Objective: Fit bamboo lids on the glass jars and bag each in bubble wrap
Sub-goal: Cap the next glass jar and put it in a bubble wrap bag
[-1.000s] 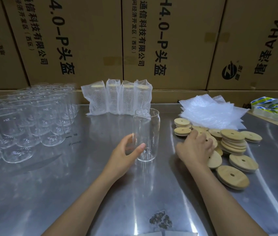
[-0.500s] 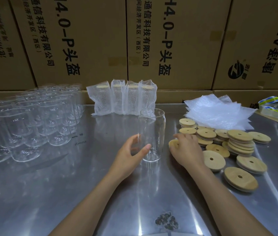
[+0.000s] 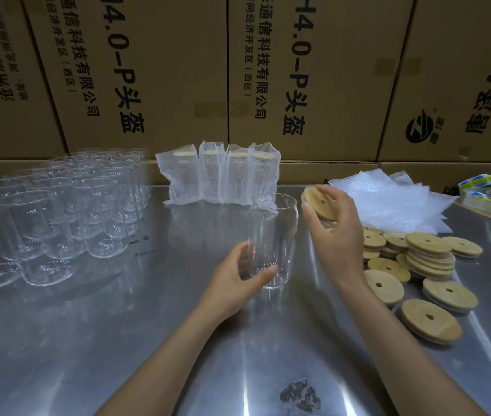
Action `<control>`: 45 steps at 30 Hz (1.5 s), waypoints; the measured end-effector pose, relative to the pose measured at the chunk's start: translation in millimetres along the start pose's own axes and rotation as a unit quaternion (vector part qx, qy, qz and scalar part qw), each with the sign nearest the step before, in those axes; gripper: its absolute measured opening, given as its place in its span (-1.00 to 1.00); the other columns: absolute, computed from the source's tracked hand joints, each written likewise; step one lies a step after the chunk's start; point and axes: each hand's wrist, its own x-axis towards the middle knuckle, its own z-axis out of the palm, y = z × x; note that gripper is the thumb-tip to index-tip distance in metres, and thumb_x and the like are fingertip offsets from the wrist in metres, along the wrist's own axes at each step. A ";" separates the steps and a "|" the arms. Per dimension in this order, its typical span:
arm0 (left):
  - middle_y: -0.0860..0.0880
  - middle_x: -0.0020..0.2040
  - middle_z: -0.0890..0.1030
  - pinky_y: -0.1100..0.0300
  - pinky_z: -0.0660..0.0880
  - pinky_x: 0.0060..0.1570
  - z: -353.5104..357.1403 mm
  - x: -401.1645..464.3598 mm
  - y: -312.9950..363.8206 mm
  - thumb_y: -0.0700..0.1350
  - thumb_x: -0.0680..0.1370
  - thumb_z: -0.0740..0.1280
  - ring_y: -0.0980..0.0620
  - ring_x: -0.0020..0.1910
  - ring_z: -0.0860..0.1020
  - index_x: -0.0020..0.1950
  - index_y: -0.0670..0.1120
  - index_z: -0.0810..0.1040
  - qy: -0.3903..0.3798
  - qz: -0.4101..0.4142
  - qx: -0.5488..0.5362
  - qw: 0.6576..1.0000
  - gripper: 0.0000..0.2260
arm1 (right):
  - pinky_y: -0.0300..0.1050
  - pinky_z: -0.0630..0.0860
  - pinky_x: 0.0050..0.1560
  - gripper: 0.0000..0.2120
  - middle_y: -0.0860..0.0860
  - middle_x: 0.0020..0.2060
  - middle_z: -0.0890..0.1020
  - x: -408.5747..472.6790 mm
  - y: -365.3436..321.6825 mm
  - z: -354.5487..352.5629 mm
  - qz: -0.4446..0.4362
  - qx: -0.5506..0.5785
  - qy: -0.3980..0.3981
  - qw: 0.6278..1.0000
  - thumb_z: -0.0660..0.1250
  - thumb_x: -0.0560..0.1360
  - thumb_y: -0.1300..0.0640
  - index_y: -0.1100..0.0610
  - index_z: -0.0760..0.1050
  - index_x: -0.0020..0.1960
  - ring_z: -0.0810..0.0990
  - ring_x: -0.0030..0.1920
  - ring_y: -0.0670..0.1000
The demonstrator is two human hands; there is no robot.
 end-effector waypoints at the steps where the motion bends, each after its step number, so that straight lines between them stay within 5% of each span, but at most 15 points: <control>1: 0.23 0.18 0.48 0.34 0.40 0.14 0.5 0.4 -0.1 0.15 0.40 0.48 0.24 0.20 0.47 0.31 0.18 0.35 0.004 0.001 -0.004 1.000 -0.46 | -0.17 0.46 0.18 -0.74 -0.14 0.15 0.52 1.5 -7.5 1.7 -0.025 0.030 0.003 0.999 0.35 0.52 -0.04 -0.12 0.45 0.19 0.48 0.20 -0.16; 5: 0.26 0.14 0.48 0.44 0.42 0.03 2.9 1.1 1.9 0.11 0.38 0.50 0.32 0.12 0.47 0.27 0.16 0.37 0.013 0.002 -0.017 1.000 -0.48 | -0.38 0.37 0.19 -0.74 -0.20 0.20 0.50 5.2 -26.2 17.6 -0.086 0.053 -0.048 0.994 0.33 0.51 -0.08 -0.15 0.47 0.19 0.44 0.25 -0.26; 16: 0.26 0.05 0.49 0.54 0.42 -0.23 5.7 1.9 5.1 0.00 0.42 0.51 0.52 -0.12 0.49 0.11 0.23 0.38 -0.001 0.004 -0.045 0.999 -0.60 | -0.18 0.48 0.05 -0.80 -0.16 0.04 0.56 5.5 -24.1 28.2 -0.113 -0.058 -0.116 0.985 0.28 0.56 -0.04 -0.02 0.58 0.13 0.52 0.09 -0.13; 23: 0.30 0.05 0.49 0.55 0.42 -0.20 4.1 -2.2 7.3 0.05 0.41 0.50 0.53 -0.10 0.49 0.08 0.29 0.36 -0.003 0.000 -0.044 0.999 -0.61 | 0.02 0.38 0.27 -0.78 -0.03 0.14 0.58 5.3 -27.7 23.2 -0.143 -0.139 -0.117 0.973 0.39 0.49 -0.02 0.04 0.61 0.09 0.41 0.31 0.04; 27: 0.29 0.08 0.50 0.49 0.46 -0.13 4.1 -2.0 6.6 0.06 0.41 0.50 0.40 -0.03 0.54 0.16 0.25 0.38 0.003 0.001 -0.040 0.999 -0.59 | 0.09 0.43 0.24 -0.79 -0.06 0.05 0.61 0.6 -27.2 27.1 -0.138 -0.120 -0.098 0.978 0.42 0.48 0.05 0.08 0.60 0.08 0.49 0.22 0.02; 34: 0.13 0.24 0.49 0.18 0.53 0.12 5.2 -1.3 4.1 0.12 0.40 0.49 0.16 0.11 0.54 0.39 0.09 0.35 0.001 -0.005 -0.025 1.000 -0.39 | 0.05 0.46 0.17 -0.76 -0.08 0.06 0.58 -4.1 -27.0 27.6 -0.140 -0.104 -0.092 0.980 0.40 0.48 0.07 0.05 0.58 0.13 0.50 0.13 -0.05; 36: 0.15 0.22 0.50 0.24 0.54 0.09 5.6 -0.6 4.5 0.13 0.40 0.49 0.17 0.09 0.54 0.37 0.11 0.35 0.001 -0.005 -0.024 1.000 -0.40 | -0.05 0.43 0.23 -0.73 -0.13 0.10 0.55 -3.9 -25.3 25.3 -0.140 -0.092 -0.105 0.980 0.32 0.50 0.00 0.04 0.56 0.16 0.47 0.18 -0.11; 41: 0.23 0.16 0.48 0.45 0.47 -0.09 5.3 -0.2 5.2 0.14 0.38 0.50 0.24 0.02 0.53 0.30 0.20 0.34 0.007 -0.007 -0.019 1.000 -0.44 | -0.36 0.35 0.22 -0.68 -0.23 0.21 0.51 -4.3 -7.8 19.6 -0.017 0.074 -0.099 0.992 0.10 0.57 -0.10 -0.13 0.42 0.29 0.43 0.27 -0.26; 45: 0.25 0.16 0.49 0.44 0.47 -0.06 3.9 0.4 6.2 0.12 0.39 0.50 0.30 0.01 0.53 0.27 0.22 0.34 0.004 -0.005 -0.013 1.000 -0.47 | -0.05 0.43 0.22 -0.71 -0.05 0.19 0.54 23.9 33.4 18.1 0.106 -0.059 -0.047 0.992 0.17 0.60 0.01 0.05 0.47 0.27 0.48 0.24 -0.04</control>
